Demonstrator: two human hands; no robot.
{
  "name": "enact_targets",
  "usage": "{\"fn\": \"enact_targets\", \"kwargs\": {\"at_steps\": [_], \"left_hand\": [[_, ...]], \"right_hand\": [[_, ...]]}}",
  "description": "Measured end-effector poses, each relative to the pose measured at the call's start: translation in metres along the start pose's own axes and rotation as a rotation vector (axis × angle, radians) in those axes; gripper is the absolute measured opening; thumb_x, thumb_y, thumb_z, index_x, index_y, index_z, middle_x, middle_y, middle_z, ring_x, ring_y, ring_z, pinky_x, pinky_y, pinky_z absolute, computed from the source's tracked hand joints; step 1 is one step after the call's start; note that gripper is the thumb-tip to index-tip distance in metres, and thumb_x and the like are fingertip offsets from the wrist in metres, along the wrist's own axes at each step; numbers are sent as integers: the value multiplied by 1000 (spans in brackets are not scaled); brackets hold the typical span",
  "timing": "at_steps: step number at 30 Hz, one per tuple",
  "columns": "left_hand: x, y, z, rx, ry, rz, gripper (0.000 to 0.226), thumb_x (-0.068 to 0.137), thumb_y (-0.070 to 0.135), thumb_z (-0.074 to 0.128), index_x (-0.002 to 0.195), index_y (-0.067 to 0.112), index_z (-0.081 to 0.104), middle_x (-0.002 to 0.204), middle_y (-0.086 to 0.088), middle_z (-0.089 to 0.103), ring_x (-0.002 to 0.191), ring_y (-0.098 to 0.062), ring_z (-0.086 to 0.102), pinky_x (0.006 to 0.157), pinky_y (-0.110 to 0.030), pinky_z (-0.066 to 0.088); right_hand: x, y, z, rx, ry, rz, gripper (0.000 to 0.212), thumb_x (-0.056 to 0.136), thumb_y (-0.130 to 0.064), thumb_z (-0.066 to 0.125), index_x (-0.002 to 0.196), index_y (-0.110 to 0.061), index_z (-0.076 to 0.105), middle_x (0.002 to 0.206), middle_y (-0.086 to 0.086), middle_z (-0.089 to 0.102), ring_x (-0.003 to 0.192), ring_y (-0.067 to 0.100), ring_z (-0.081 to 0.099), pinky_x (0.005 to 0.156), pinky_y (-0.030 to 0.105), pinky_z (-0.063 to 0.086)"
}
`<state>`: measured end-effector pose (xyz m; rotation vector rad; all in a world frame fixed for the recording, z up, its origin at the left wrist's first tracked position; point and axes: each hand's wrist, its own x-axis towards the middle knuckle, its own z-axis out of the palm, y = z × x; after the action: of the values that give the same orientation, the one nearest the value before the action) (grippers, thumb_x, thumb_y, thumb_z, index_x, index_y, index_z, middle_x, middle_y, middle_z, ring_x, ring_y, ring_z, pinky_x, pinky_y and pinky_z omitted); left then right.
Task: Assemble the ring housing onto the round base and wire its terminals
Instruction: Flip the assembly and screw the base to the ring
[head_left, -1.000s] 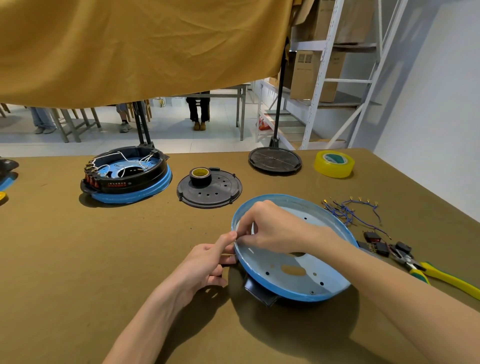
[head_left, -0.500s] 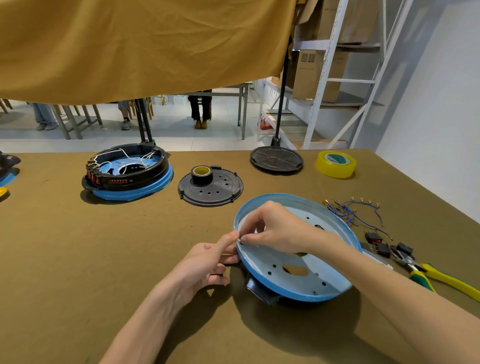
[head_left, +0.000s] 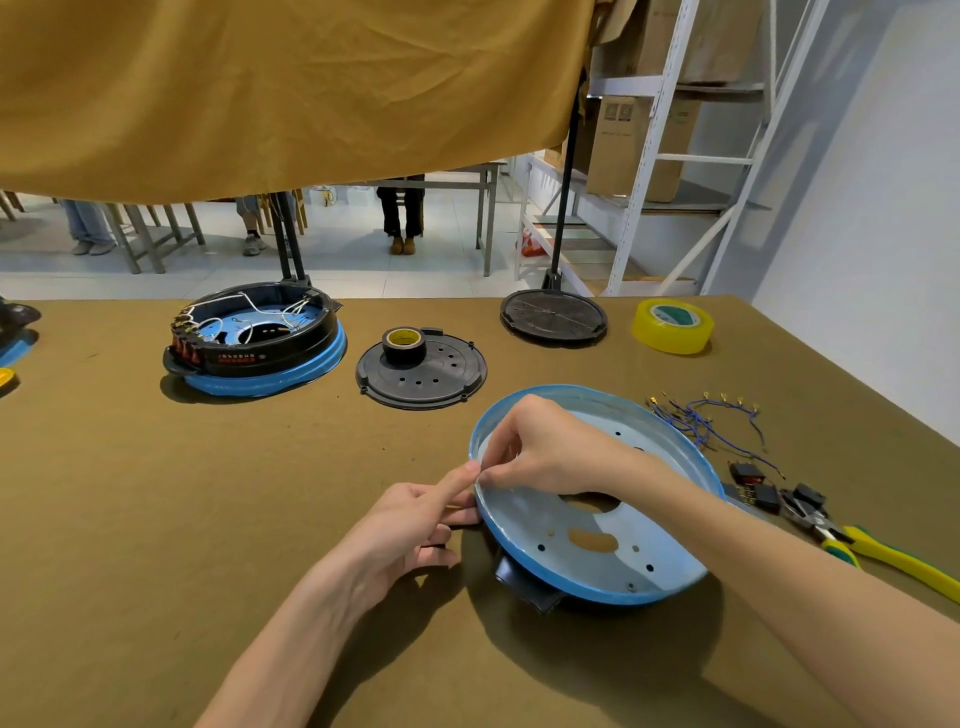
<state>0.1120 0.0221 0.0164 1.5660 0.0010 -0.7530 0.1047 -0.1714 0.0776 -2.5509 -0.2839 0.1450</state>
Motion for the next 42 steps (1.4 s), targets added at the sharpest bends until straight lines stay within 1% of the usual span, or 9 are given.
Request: {"fn": "enact_targets", "kwargs": {"at_steps": [7,13,16,19,24,27,32,37,42], "left_hand": [[-1,-2,2,17,38,4,72,62,77,72,107,22,81,102,2,81,91,-10,64,61,-24,54],[1,2,-4,-10,7,-17,53,83,60,71,110,14,77,89,0,80,56,-5,57,61,-26,53],[1,1,-6,-14,-30,-3,56,83,60,71,114,13,73,99,-3,79,78,-12,68,70,-28,57],[1,1,-6,-60,-62,-8,60,81,61,73,115,11,73,110,-10,72,96,-27,56,83,-36,51],[1,0,0,-18,-51,-5,65,72,69,75,107,14,79,108,-16,76,90,-25,51,71,-29,55],[0,0,0,-26,-63,-9,63,77,65,73,112,13,77,115,-15,76,95,-26,58,81,-33,55],[-4,2,3,9,-52,-12,73,61,72,73,106,14,79,93,-3,79,87,-21,58,64,-24,55],[-5,2,4,20,-45,-23,51,89,59,67,104,13,80,103,-9,79,91,-24,55,69,-28,54],[-8,6,7,22,-19,-25,46,92,54,68,103,11,80,95,-7,76,81,-18,56,59,-22,53]], "right_hand": [[3,-6,-5,4,-53,58,9,85,-31,80,80,-24,83,71,-9,75,65,5,67,57,21,52],[-2,-12,-9,56,-98,33,9,87,-30,78,86,-24,84,75,-1,76,59,9,60,52,21,45],[-5,-13,-11,50,-104,6,8,88,-26,77,89,-24,84,74,-1,75,55,2,53,48,17,39],[-4,-15,-13,51,-97,23,5,86,-24,79,86,-24,85,65,-10,72,53,0,56,48,14,40],[-1,-13,-19,66,-123,142,8,82,-22,84,76,-26,82,62,-13,72,55,0,65,53,15,47],[-2,-15,-18,130,-198,161,4,85,-22,80,82,-22,83,71,-7,76,59,2,66,58,19,49],[3,-13,-16,119,-170,196,14,86,-29,81,76,-19,81,60,-9,72,55,2,64,55,16,48],[1,-8,-12,109,-193,185,17,86,-33,81,73,-21,80,68,-6,75,58,2,64,54,14,47],[1,-3,-14,129,-181,155,13,85,-31,83,78,-19,83,70,-5,76,59,3,61,56,18,48]]}}
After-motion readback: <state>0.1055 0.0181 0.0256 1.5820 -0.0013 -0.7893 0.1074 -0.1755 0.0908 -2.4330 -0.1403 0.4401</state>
